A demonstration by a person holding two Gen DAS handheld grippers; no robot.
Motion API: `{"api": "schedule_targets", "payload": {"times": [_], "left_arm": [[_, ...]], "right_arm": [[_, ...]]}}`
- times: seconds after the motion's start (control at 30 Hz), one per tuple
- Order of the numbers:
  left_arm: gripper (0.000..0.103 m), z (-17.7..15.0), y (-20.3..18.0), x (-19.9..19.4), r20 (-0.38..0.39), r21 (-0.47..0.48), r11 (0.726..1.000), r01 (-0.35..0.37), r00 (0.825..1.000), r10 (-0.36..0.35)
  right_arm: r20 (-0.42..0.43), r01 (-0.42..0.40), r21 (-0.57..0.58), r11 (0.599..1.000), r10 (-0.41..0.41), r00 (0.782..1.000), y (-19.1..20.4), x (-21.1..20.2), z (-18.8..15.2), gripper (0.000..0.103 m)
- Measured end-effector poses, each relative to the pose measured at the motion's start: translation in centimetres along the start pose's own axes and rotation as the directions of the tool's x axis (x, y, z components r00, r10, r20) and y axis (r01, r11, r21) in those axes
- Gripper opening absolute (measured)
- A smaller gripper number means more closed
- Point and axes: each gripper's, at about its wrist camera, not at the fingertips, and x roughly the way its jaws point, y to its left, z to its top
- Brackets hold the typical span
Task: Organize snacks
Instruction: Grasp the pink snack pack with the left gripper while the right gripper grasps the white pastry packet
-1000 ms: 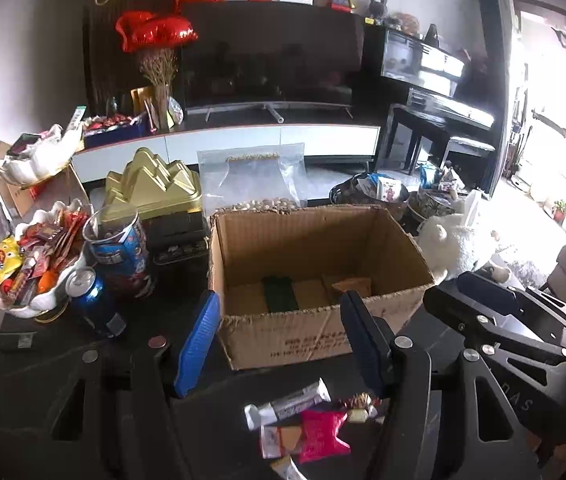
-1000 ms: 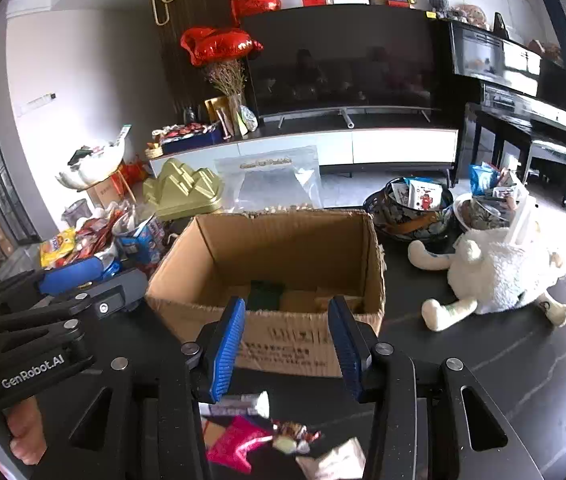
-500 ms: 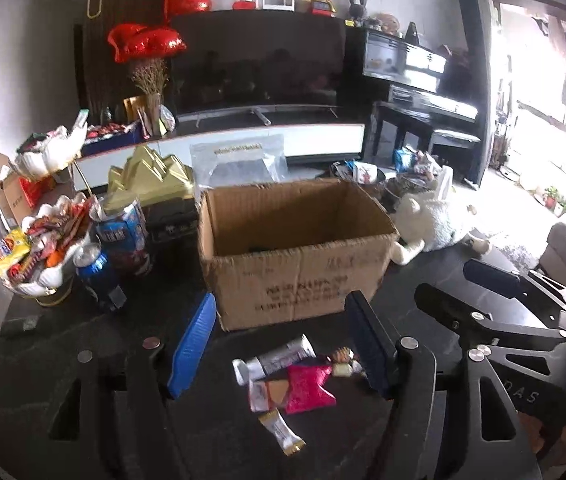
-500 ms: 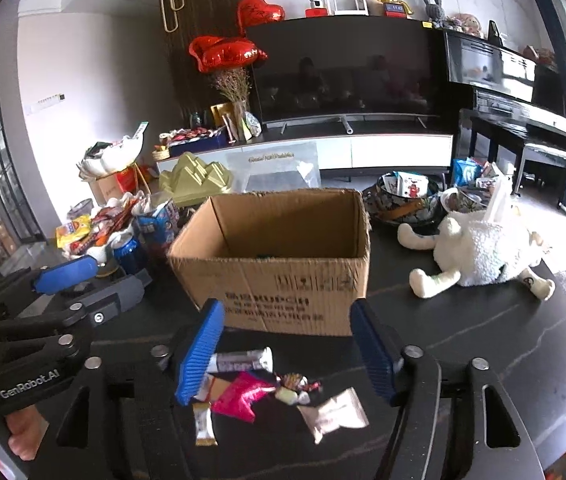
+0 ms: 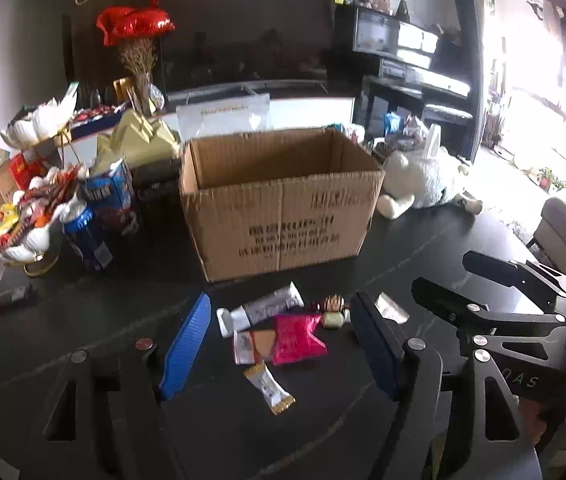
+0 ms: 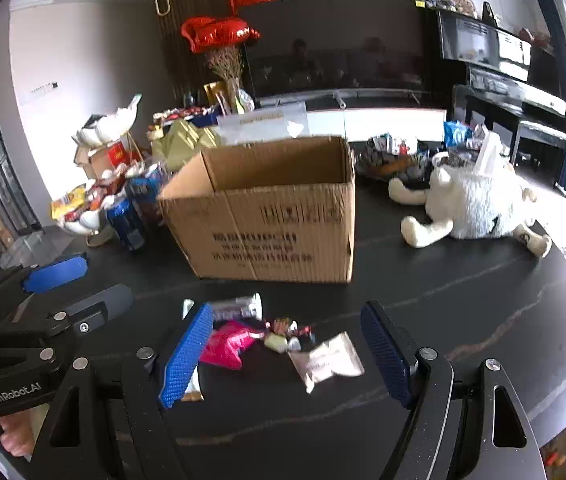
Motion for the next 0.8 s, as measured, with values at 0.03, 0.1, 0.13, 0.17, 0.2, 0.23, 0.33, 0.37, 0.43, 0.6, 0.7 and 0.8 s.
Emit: {"api": "schedule_targets", "payload": {"times": [0.03,0.1,0.13,0.17,0.2,0.23,0.33,0.37,0.43,0.6,0.7,0.8], "left_arm": [[0.072,-0.3,0.0,0.2,-0.009,-0.002,1.0,0.003,1.0,-0.003],[0.072,-1.1,-0.2,0.8,-0.032,-0.004,1.0,0.005,0.999,-0.005],[0.072,-1.4,-0.2,1.1,-0.042,-0.005,1.0,0.006,0.999,-0.006],[0.072,-1.7,-0.2,1.4,-0.055,-0.008,1.0,0.009,0.998,-0.009],[0.072,-2.0,-0.2,1.7,-0.065,-0.011,1.0,0.012,0.998,-0.012],[0.072,-2.3,-0.2,2.0,-0.076,-0.016,1.0,0.014,0.997,-0.015],[0.072,-2.9,-0.2,3.0,-0.104,-0.021,1.0,0.019,0.994,-0.021],[0.072,-3.1,-0.3,3.3,-0.112,-0.019,1.0,0.018,0.993,-0.02],[0.072,-3.4,-0.3,3.9,-0.126,-0.019,1.0,0.02,0.992,-0.022],[0.072,-4.0,-0.1,5.6,-0.163,-0.026,0.999,0.034,0.986,-0.037],[0.072,-4.3,0.0,6.6,-0.182,-0.024,0.999,0.039,0.982,-0.042],[0.072,-4.5,0.1,7.8,-0.201,-0.028,0.999,0.047,0.978,-0.051]], "right_arm": [[-0.008,0.003,-0.001,1.0,-0.003,1.0,0.0,0.2,-0.3,0.077],[-0.026,0.006,-0.005,1.0,-0.006,1.0,-0.1,0.5,-0.9,0.077],[-0.035,0.005,-0.007,1.0,-0.006,0.999,-0.2,0.7,-1.2,0.077],[-0.048,0.003,-0.009,1.0,-0.004,0.999,-0.3,1.0,-1.5,0.077],[-0.059,0.002,-0.011,1.0,-0.003,0.998,-0.3,1.3,-1.8,0.077],[-0.066,0.002,-0.012,1.0,-0.003,0.998,-0.4,1.5,-1.9,0.077],[-0.1,-0.006,-0.01,1.0,0.004,0.995,-0.7,2.4,-2.6,0.077],[-0.114,-0.011,-0.009,1.0,0.009,0.993,-0.8,2.8,-2.8,0.077],[-0.137,-0.017,-0.009,1.0,0.016,0.99,-0.9,3.4,-3.1,0.077],[-0.195,-0.022,-0.014,1.0,0.019,0.981,-1.1,5.3,-3.8,0.077],[-0.226,-0.016,-0.032,0.999,0.008,0.974,-1.2,6.4,-4.2,0.077],[-0.25,-0.008,-0.06,0.998,-0.008,0.968,-1.3,7.5,-4.5,0.077]]}}
